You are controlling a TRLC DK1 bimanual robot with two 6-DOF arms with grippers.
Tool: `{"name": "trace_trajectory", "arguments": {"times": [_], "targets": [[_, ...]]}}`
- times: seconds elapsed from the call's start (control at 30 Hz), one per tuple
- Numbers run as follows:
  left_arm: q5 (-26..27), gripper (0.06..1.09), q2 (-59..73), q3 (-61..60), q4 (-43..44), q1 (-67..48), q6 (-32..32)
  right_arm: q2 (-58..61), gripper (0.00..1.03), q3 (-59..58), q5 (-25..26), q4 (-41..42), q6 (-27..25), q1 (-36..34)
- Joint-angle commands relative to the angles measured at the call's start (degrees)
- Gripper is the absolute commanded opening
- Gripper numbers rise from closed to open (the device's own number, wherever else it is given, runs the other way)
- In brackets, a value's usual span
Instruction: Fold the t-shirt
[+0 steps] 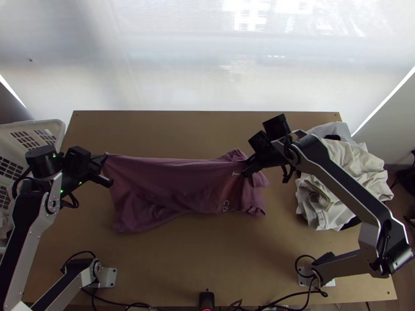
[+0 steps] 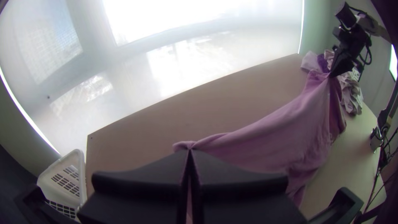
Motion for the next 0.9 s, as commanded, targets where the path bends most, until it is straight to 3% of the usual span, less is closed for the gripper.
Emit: {"name": "trace_trajectory", "arguments": {"times": [0.0, 0.13, 0.37, 0.5, 0.6, 0.73, 0.8, 0.87], "targets": [[0.8, 0.1, 0.3, 7.5, -4.3, 2.1, -0.7, -8.7, 0.03, 9.8, -1.1, -14.8, -0.2, 0.1], [2.3, 0.1, -4.0, 9.8, -11.2, 0.8, -0.9, -13.3, 0.03, 7.4, -1.4, -22.8, -1.1, 0.6], [2.3, 0.1, -14.8, 5.4, -21.7, -4.2, 1.5, -25.1, 0.03, -5.0, -3.1, -28.9, -0.9, 3.6], [2.4, 0.1, -20.0, 2.6, -27.9, -7.4, 1.5, -28.0, 0.03, -6.5, -8.6, -32.9, -0.6, 2.3], [2.4, 0.1, -25.0, -0.8, -31.9, -11.1, 0.7, -30.9, 0.04, -16.4, -10.0, -33.5, -1.0, 5.2], [2.3, 0.1, -28.7, -6.2, -33.5, -13.7, 0.0, -31.5, 0.39, -30.4, -10.1, -31.9, -2.8, 5.5], [2.3, 0.1, -29.2, -8.0, -33.2, -13.7, 0.1, -30.5, 0.61, -31.9, -9.1, -31.1, -4.4, 5.5], [2.2, 0.1, -29.5, -9.1, -32.6, -13.7, 0.5, -28.6, 0.76, -30.8, -7.8, -31.1, -3.9, 4.9]]}}
